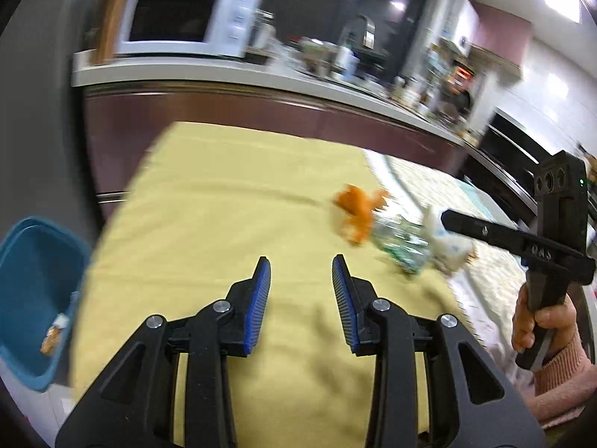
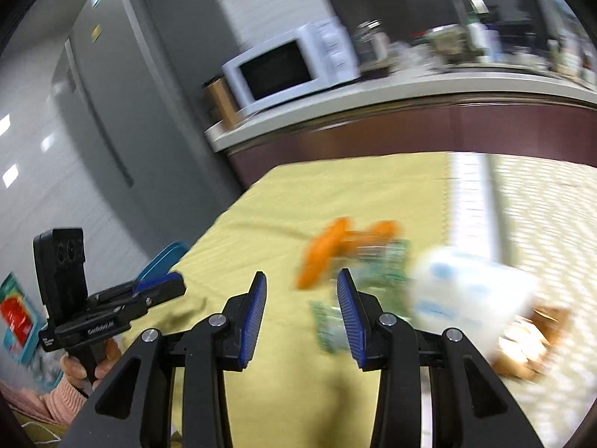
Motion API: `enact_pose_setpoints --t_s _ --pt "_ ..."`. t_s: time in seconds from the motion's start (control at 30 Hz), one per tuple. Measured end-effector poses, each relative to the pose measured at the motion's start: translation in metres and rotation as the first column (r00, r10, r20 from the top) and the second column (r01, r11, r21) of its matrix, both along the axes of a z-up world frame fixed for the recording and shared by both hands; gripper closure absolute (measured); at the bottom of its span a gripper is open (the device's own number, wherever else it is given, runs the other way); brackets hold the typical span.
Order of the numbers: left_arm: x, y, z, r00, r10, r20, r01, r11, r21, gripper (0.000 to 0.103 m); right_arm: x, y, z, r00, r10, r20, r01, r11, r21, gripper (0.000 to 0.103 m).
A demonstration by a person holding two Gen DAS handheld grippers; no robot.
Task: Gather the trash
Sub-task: 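Move both open tools back over the table toward the cup, then grasp the blue-dotted paper cup with right tool while left tool grasps clear plastic wrapper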
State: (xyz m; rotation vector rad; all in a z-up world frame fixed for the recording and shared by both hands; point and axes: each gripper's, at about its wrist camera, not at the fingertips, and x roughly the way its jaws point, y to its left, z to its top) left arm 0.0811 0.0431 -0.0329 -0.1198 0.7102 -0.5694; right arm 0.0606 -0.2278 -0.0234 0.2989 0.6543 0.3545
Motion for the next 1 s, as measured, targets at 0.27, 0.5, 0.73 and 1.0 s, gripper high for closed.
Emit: enact_pose_setpoints --t_s 0.27,0.5,0.73,1.0 --pt "0.007 -0.078 -0.012 0.983 -0.172 -0.063 0.173 0.985 0.009 0.061 -0.032 -0.076 -0.016 0.983 -0.182 -0.012 0.183 0.981 0.057 0.065" --pt "0.022 -0.123 -0.028 0.961 -0.227 -0.158 0.231 0.973 0.012 0.057 -0.034 -0.096 -0.044 0.978 -0.196 -0.071 0.203 0.971 0.126 0.066" --pt "0.031 -0.146 -0.039 0.947 -0.229 -0.226 0.234 0.972 -0.002 0.056 -0.03 -0.087 -0.05 0.985 -0.155 -0.069 0.165 0.974 0.155 0.066" --pt "0.052 -0.155 -0.045 0.932 -0.222 -0.287 0.215 0.975 -0.057 0.055 -0.023 -0.079 -0.047 0.991 -0.121 -0.062 0.13 0.978 0.166 0.078"
